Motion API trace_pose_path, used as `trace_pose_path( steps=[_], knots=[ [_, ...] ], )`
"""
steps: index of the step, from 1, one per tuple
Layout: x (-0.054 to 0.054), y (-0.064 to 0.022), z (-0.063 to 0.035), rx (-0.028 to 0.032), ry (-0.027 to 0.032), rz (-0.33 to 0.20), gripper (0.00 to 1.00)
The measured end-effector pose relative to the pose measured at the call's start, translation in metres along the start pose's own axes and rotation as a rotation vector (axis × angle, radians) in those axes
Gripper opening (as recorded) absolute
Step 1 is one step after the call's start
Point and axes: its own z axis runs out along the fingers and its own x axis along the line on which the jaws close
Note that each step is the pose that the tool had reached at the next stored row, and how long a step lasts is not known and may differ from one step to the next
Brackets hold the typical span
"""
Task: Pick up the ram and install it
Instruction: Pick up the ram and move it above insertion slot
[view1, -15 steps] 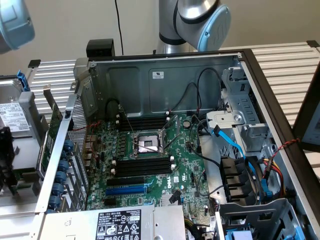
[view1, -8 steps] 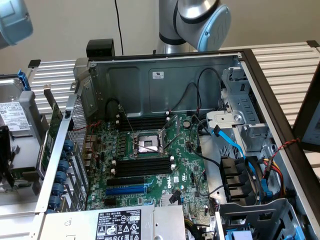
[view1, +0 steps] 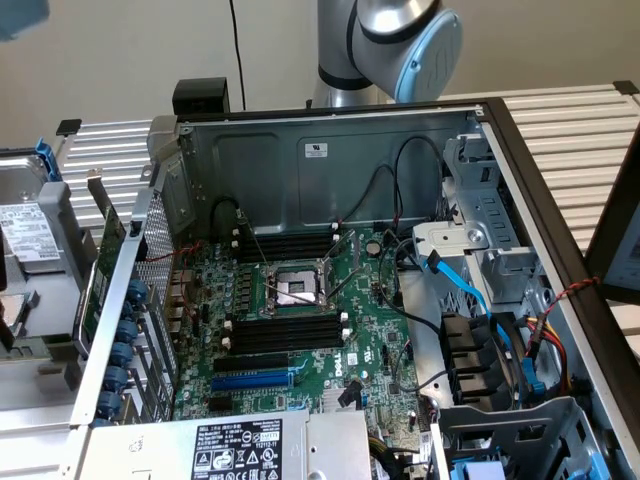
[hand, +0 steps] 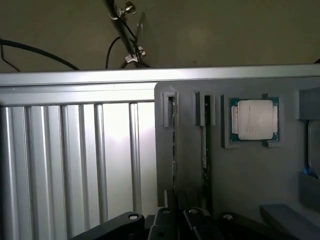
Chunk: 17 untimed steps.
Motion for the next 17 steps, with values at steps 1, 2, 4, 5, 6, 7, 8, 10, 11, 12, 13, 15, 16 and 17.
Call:
trace_pose_path(
  steps=[1,2,4,5,6,7,8,10,11,12,13,15,16,17],
  knots=[
    [0.0,-0.0001,-0.0045,-0.0001,0.0001,0.0,0.13],
    [0.001,-0.0003,-0.0092,-0.0001,0.0001,0.0,0.13],
    [0.001,-0.0013,-0.0184,-0.0003,0.0002,0.0,0.13],
    [0.001,-0.003,-0.0227,0.0,0.0001,0.0,0.13],
    [0.001,-0.0054,-0.0273,0.0,0.0,0.0,0.13],
    [0.001,-0.0084,-0.0319,0.0,0.0,0.0,0.13],
    [0.002,-0.0117,-0.0363,-0.0001,0.0001,0.0,0.13],
    [0.002,-0.0188,-0.0451,0.0,0.0,0.0,0.13],
    [0.002,-0.0224,-0.0497,-0.0002,0.0002,0.0,0.13],
    [0.002,-0.026,-0.0542,-0.0003,0.0002,0.0,0.13],
    [0.002,-0.0294,-0.0586,-0.0001,0.0001,0.0,0.13],
    [0.003,-0.0361,-0.0675,-0.0001,0.0001,0.0,0.13],
    [0.003,-0.0394,-0.0721,-0.0001,0.0,0.0,0.13],
    [0.004,-0.0426,-0.0765,-0.0002,0.0,0.0,0.13]
  ],
)
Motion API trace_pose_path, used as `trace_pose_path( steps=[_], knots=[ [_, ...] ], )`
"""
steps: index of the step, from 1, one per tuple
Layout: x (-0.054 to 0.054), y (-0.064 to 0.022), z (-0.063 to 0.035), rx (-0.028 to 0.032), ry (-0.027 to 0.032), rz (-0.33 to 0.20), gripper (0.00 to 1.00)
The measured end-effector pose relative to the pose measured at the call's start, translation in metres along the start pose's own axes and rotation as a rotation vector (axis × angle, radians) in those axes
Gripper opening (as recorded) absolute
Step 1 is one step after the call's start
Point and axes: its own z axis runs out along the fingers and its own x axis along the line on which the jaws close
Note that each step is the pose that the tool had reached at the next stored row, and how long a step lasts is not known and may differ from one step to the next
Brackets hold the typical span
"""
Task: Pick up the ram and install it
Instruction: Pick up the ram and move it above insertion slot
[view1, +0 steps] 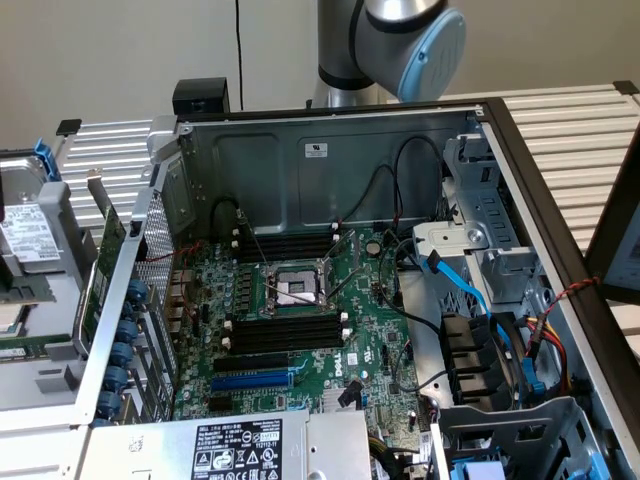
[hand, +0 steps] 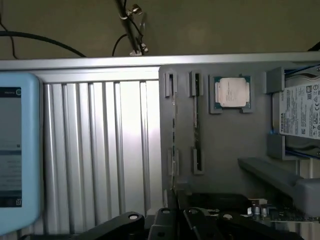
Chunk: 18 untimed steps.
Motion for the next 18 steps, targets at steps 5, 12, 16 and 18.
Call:
trace_pose_path(
  steps=[5,12,16,18],
  knots=[
    [0.002,-0.0152,-0.0225,0.0,0.0,0.0,0.13],
    [0.004,-0.0354,-0.0538,0.0,0.0,0.0,0.13],
    [0.006,-0.0485,-0.0715,-0.0001,-0.0004,0.0,0.13],
    [0.006,-0.0559,-0.08,-0.0001,-0.001,0.0,0.13]
  ],
)
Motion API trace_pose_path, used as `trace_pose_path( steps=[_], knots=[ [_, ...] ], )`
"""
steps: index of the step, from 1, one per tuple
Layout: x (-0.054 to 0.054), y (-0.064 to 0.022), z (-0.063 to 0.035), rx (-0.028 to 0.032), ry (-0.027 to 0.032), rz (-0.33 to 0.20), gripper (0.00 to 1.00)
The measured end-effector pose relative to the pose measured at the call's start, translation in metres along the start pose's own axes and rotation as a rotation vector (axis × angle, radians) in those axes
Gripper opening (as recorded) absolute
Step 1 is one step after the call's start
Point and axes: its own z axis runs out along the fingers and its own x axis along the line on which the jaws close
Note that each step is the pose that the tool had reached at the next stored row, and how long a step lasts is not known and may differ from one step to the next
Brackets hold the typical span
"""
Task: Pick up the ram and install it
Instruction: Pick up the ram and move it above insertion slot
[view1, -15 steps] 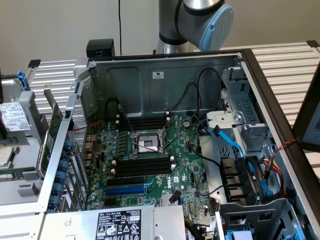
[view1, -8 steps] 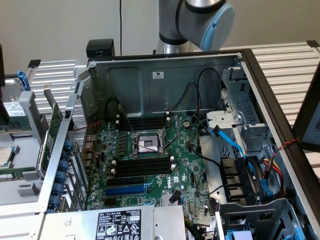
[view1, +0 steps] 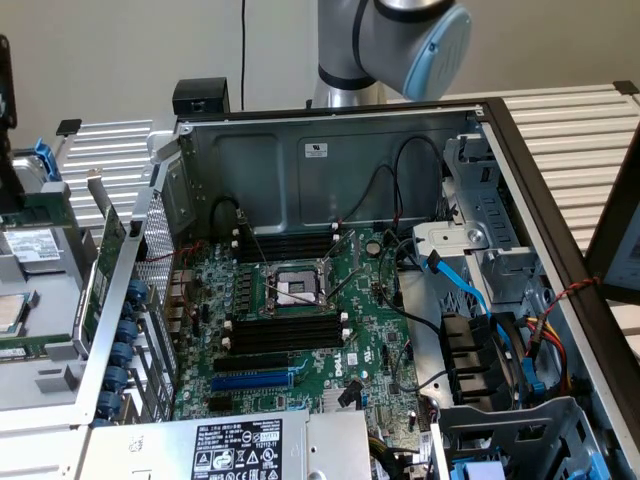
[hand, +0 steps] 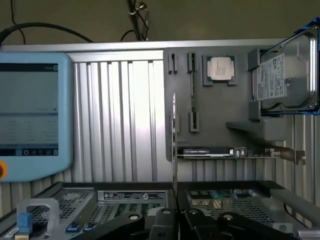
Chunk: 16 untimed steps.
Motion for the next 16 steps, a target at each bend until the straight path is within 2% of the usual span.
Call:
trace_pose_path(
  steps=[4,10,16],
  knots=[
    [0.0,-0.0144,-0.0092,-0.0001,-0.0001,0.0,0.13],
    [-0.001,-0.0399,-0.0114,-0.0004,-0.0002,-0.001,0.13],
    [-0.003,-0.0654,-0.0108,-0.0084,0.0002,-0.005,0.13]
  ],
)
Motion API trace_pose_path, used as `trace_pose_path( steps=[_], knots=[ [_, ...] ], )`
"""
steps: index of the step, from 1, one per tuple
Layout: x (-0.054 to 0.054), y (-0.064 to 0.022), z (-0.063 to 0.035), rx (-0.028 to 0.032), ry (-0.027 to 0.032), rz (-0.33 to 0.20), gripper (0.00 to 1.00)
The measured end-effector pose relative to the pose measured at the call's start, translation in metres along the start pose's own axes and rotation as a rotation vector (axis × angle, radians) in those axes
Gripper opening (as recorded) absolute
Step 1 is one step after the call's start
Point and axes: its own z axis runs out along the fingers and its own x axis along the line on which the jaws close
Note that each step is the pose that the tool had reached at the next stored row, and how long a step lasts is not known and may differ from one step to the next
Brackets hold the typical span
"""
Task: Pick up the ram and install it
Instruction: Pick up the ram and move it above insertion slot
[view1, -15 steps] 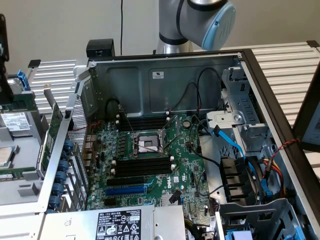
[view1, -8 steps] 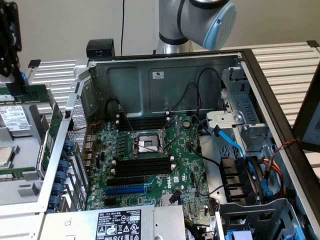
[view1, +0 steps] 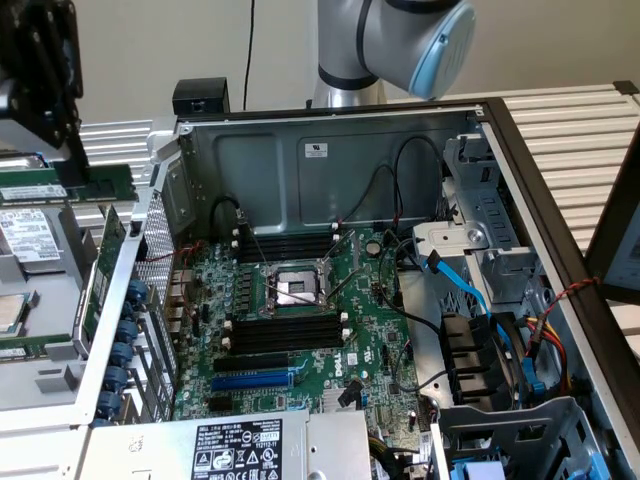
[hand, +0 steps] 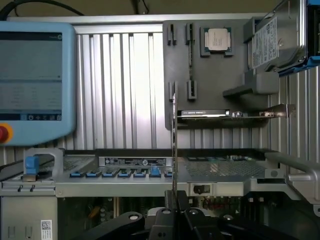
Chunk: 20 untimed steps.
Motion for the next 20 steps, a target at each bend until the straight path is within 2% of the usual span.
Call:
trace_pose_path(
  steps=[10,20],
  knots=[
    [-0.003,-0.0453,0.002,-0.0004,0.0001,-0.003,0.13],
    [-0.012,-0.0895,0.0062,0.0007,0.0029,-0.004,0.13]
  ],
)
